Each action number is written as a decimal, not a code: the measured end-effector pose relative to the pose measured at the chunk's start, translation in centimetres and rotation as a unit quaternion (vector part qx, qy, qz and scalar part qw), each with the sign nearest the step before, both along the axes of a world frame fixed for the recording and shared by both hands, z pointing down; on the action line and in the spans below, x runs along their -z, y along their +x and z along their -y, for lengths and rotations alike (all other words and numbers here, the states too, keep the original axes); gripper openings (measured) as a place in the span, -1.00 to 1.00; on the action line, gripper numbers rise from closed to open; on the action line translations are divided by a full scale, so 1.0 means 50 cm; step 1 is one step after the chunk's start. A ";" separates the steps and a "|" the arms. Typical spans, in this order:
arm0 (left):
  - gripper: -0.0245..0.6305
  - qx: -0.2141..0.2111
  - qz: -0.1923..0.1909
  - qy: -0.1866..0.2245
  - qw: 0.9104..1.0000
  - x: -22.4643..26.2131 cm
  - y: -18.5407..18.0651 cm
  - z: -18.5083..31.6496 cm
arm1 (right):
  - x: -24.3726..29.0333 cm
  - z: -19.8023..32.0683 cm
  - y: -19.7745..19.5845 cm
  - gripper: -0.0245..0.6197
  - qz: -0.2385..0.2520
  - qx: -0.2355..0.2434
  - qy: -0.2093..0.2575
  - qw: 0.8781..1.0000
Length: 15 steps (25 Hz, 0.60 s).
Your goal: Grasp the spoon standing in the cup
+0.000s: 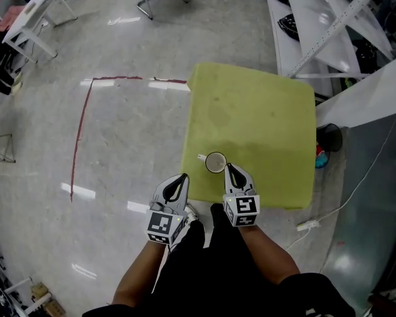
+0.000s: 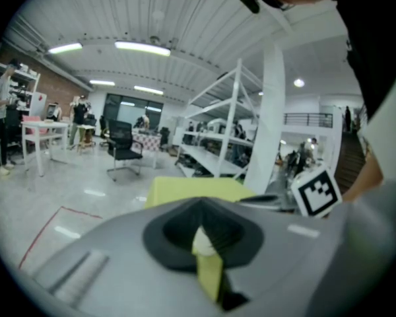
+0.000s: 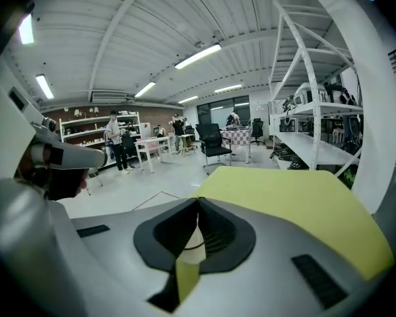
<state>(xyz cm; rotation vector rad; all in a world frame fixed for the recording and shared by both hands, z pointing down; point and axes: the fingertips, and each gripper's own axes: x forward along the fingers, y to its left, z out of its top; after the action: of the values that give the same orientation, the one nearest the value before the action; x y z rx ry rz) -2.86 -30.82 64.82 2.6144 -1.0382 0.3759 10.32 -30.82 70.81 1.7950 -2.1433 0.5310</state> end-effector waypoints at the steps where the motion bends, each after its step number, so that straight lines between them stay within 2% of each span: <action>1: -0.91 0.000 -0.001 0.002 1.000 0.004 0.001 -0.001 | 0.008 -0.002 -0.002 -0.89 -0.001 0.003 0.003 1.000; 7: -0.91 -0.007 -0.024 0.017 1.000 0.041 -0.001 0.001 | 0.102 -0.016 -0.031 -0.89 0.008 0.024 0.045 0.999; 15: -0.91 -0.009 -0.056 0.057 0.997 0.134 0.017 0.011 | 0.222 -0.041 -0.039 -0.89 0.003 0.026 0.089 0.996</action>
<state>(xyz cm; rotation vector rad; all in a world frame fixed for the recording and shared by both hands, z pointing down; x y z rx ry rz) -2.02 -31.39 58.13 2.7116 -1.0289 0.1768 8.36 -28.76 59.71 1.8219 -2.2997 0.3434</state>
